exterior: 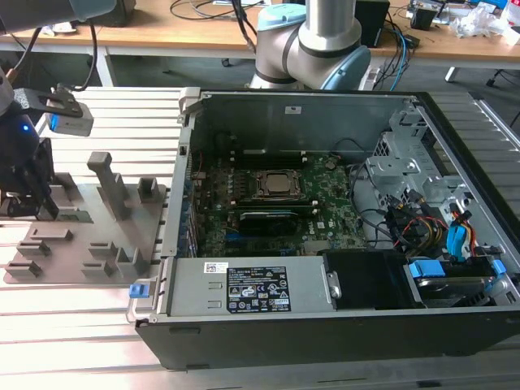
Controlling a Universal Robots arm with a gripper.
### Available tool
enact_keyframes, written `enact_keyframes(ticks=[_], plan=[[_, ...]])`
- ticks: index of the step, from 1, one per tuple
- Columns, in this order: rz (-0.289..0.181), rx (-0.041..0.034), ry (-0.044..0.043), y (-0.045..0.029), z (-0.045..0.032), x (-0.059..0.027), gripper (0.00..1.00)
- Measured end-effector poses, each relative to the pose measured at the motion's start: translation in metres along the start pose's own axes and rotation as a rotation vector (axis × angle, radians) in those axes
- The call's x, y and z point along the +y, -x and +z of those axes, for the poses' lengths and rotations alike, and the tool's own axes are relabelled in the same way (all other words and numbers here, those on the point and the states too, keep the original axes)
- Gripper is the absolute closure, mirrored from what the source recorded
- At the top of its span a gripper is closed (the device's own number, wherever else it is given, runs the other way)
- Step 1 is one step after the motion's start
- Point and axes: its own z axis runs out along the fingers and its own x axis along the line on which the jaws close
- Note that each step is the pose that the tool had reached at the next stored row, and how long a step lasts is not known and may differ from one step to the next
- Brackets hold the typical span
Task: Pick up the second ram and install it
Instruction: 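Pick up the second ram and move it above second insertion slot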
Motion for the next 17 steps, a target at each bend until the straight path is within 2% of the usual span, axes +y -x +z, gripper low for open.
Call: enact_keyframes(ticks=[6,17], plan=[[0.000,0.0000,0.0000,0.0002,-0.0076,0.0002,0.86],[0.000,0.0000,0.0000,0.0003,-0.0162,0.0005,0.86]])
